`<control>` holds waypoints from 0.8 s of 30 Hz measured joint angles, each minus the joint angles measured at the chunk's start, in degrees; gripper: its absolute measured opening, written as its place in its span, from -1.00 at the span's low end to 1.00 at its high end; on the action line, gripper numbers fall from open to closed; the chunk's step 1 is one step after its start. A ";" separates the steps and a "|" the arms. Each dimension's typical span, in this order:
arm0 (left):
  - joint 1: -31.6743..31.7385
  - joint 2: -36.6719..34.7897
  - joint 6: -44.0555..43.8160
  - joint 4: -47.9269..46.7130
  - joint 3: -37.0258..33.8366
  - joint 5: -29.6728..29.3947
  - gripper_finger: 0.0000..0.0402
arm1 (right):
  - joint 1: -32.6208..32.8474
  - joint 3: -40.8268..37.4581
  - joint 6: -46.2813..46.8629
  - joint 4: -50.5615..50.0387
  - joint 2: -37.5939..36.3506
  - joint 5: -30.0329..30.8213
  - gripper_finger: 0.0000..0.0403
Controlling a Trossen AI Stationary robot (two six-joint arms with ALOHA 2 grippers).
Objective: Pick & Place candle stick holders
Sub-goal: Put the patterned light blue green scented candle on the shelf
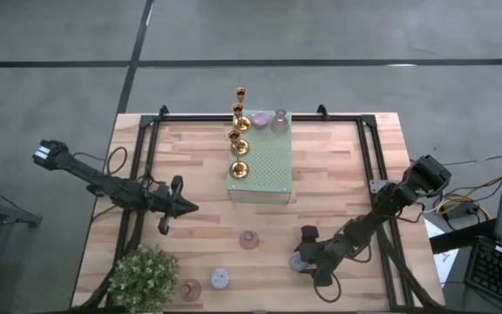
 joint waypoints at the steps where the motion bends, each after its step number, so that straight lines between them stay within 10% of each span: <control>1: 0.00 0.00 0.00 0.00 0.00 0.00 -0.93 | -0.02 0.00 0.05 -0.05 0.03 -0.31 0.61; 24: 0.04 0.02 0.00 -0.14 0.00 -0.01 -0.93 | -2.49 -0.04 -1.84 -3.10 -3.53 0.21 0.46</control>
